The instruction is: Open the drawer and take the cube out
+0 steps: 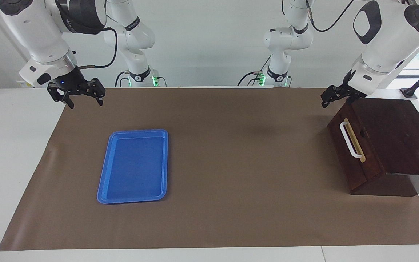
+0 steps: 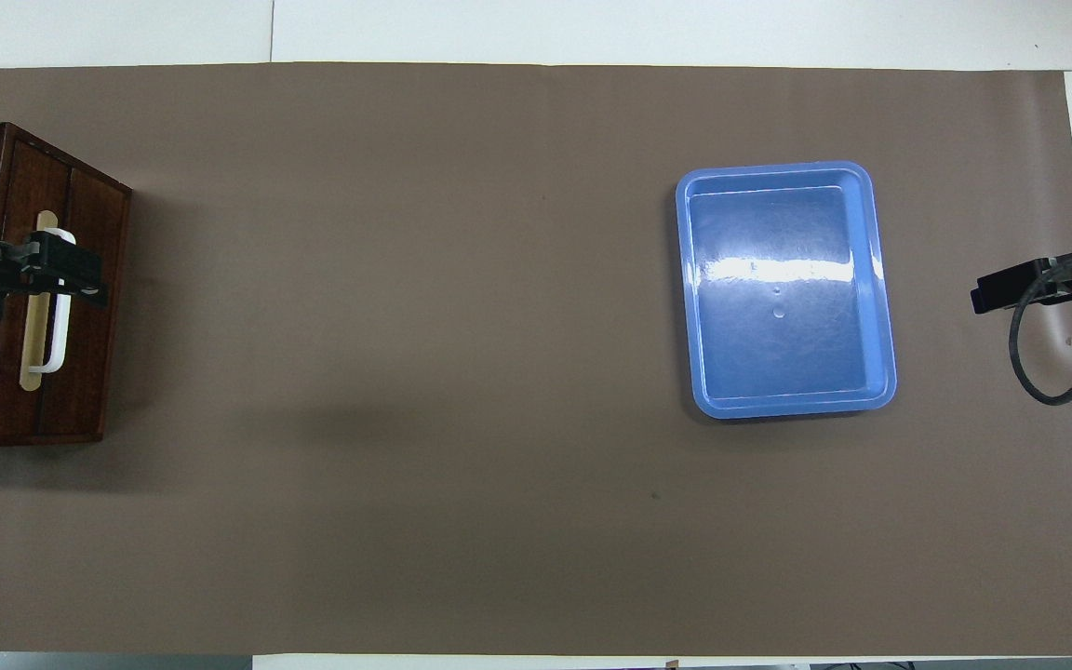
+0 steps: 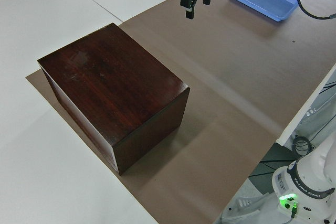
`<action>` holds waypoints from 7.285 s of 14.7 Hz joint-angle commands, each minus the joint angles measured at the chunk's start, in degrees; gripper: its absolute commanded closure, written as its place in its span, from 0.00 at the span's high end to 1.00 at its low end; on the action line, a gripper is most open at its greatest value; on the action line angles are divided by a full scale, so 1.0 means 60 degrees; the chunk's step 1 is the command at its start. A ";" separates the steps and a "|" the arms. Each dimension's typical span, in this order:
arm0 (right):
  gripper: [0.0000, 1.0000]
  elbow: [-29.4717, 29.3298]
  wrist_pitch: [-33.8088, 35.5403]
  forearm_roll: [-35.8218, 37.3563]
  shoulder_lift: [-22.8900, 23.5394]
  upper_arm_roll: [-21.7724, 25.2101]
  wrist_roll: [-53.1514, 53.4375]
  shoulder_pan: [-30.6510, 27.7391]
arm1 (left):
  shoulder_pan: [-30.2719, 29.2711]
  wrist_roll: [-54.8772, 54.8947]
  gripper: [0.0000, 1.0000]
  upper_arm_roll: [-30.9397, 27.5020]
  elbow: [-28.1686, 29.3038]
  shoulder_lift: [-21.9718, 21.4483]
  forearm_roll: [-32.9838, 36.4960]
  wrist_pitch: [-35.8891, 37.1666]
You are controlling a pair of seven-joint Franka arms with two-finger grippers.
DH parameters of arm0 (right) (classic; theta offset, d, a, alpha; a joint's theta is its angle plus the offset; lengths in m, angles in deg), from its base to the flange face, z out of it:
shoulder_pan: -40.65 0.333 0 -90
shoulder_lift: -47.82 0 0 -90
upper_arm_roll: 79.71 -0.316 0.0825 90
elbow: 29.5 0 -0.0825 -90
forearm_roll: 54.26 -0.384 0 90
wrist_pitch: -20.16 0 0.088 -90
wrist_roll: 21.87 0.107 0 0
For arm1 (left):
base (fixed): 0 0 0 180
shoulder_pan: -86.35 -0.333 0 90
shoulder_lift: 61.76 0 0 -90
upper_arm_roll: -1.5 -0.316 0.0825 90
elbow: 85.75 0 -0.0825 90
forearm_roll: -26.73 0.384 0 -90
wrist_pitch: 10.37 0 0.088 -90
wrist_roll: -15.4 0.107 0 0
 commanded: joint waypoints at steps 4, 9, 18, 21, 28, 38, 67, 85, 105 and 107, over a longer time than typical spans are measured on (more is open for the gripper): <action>1.00 0.0111 -0.0076 -0.0186 -0.0142 -0.0083 0.0073 -0.0053 | 0.0376 -0.0082 1.00 -0.0099 0.1643 -0.0747 0.0706 -0.1943; 1.00 0.0126 -0.0091 -0.0186 -0.0142 -0.0083 0.0088 -0.0068 | 0.0714 -0.0140 1.00 -0.0056 0.3536 -0.0750 0.3236 -0.3967; 1.00 0.0272 0.0026 -0.0201 -0.0215 -0.0097 0.0117 -0.0053 | -0.0075 -0.0258 1.00 -0.0070 0.4988 0.0057 0.4867 -0.6517; 1.00 0.0345 0.0012 -0.0201 -0.0230 -0.0097 0.0365 -0.0053 | -0.0326 -0.0403 1.00 -0.0070 0.5647 -0.0002 0.4867 -0.7368; 1.00 0.0725 -0.0061 -0.0550 -0.0391 -0.0127 0.3405 0.0312 | 0.1120 -0.3420 1.00 -0.0012 0.5503 0.0320 0.4766 -0.7430; 1.00 0.1239 -0.0120 -0.1709 -0.0420 -0.0112 0.7718 0.1002 | 0.2472 -0.3612 1.00 0.0003 0.5195 0.0335 0.3990 -0.6624; 1.00 0.1137 -0.1086 -0.4462 0.0736 -0.0127 1.4161 0.1968 | -0.1015 -0.2059 0.76 -0.0187 0.4258 0.0027 0.1030 -0.5452; 1.00 0.1136 -0.2888 -0.6587 0.1630 -0.0127 1.6216 0.3491 | 0.0914 -0.8827 0.00 0.0047 0.0053 0.0364 -0.0098 -0.0426; 1.00 -0.0371 -0.4325 -0.7452 0.3446 -0.0127 1.7753 0.5558 | 0.3892 -1.8069 0.00 0.0047 0.3071 -0.0984 -0.0758 -0.3518; 1.00 -0.0752 -0.4309 -0.7641 0.3564 -0.0127 1.8103 0.5615 | 0.3892 -1.8260 0.00 0.0032 0.3144 -0.0969 -0.0728 -0.3518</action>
